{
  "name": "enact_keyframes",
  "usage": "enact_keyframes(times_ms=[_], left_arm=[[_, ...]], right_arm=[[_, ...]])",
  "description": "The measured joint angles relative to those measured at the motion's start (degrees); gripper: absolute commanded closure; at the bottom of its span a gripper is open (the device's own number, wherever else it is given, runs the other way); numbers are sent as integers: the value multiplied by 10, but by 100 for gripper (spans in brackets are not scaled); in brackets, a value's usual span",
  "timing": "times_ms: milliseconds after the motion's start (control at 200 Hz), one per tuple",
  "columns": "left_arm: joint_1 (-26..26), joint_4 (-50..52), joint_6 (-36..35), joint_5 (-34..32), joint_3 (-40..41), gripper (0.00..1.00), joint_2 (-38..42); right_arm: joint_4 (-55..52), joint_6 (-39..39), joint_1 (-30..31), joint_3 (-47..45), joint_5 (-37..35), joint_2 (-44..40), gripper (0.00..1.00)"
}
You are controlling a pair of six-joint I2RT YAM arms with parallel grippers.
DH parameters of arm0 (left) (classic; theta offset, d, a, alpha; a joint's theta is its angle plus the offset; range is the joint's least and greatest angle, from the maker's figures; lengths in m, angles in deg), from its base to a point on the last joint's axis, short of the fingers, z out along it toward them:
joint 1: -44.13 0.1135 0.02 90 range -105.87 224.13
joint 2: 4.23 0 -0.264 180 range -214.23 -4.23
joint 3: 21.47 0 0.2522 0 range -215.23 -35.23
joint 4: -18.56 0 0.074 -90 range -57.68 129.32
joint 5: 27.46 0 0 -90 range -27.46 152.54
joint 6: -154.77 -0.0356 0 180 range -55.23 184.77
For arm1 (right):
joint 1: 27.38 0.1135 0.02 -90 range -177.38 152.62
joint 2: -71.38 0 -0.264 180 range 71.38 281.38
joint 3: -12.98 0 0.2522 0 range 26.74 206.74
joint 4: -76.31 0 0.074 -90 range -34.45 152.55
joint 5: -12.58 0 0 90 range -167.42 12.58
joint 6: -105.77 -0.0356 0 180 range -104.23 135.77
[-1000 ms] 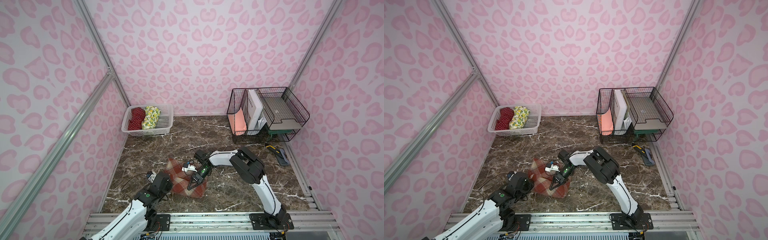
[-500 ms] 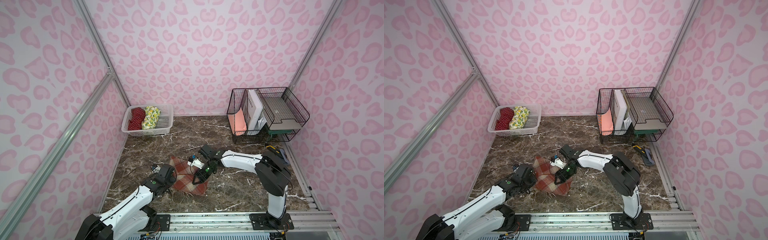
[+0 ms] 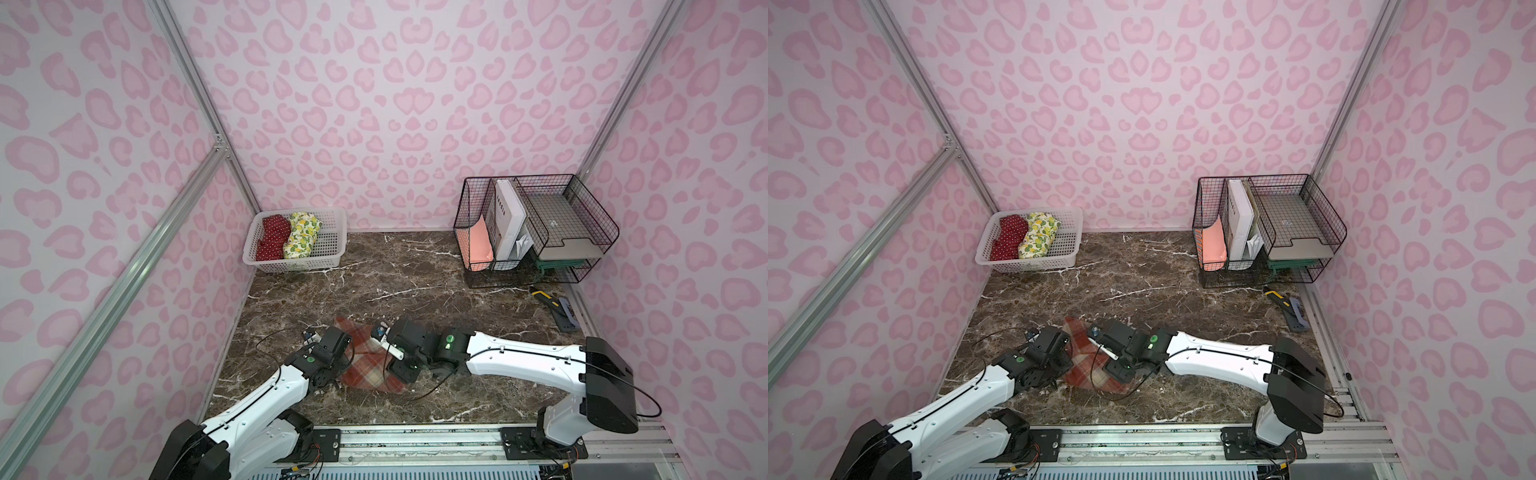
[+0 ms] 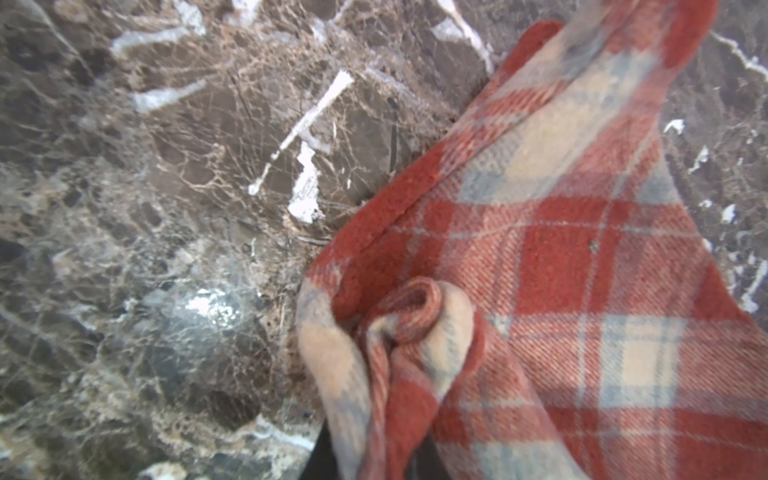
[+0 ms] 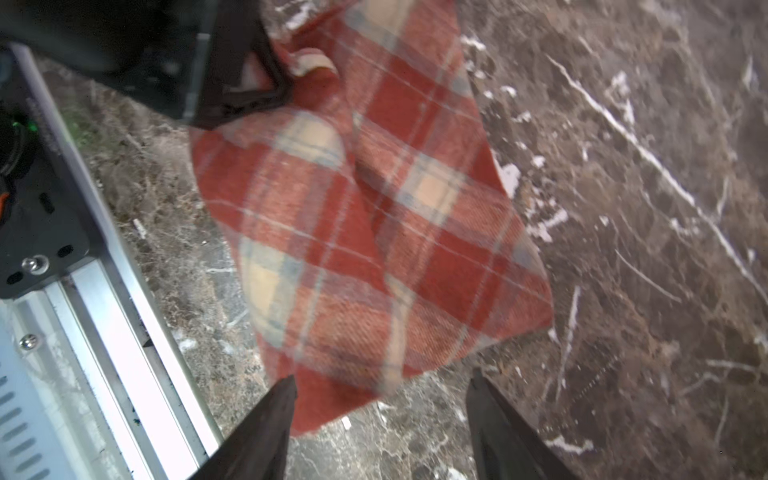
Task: Roll up the skirts
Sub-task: Roll the skirt at the center of the board.
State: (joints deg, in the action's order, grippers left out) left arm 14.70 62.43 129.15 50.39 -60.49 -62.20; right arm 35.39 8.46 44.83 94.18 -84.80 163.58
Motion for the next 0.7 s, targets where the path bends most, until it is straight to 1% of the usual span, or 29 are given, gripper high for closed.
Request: enact_keyframes(times_ms=[115,240,365,440,470,535,570,630,655,700], left_arm=[[0,-2,-2,3,-7,100,-8],[0,-2,-7,11,-14,100,-15],[0,-6,-11,15,-14,100,-21],[0,-13,-11,19,-14,100,-25],[0,-17,-11,21,-14,100,-25],[0,-22,-11,24,-14,100,-26],[0,-22,-12,24,-14,100,-26],[0,-23,-13,25,-14,100,-26],[0,-23,-14,25,-14,100,-25],[1,-22,-15,25,-14,100,-24]], right_arm=[[53,31,41,-29,-21,14,26],[91,58,71,-54,-44,25,24],[131,76,76,-68,-69,49,23],[146,89,76,-73,-92,77,22],[150,90,76,-73,-100,89,20],[156,95,76,-71,-115,113,20],[157,97,75,-67,-122,126,22],[160,94,75,-57,-139,147,30],[162,89,74,-52,-143,154,35],[161,84,73,-47,-150,163,49]])
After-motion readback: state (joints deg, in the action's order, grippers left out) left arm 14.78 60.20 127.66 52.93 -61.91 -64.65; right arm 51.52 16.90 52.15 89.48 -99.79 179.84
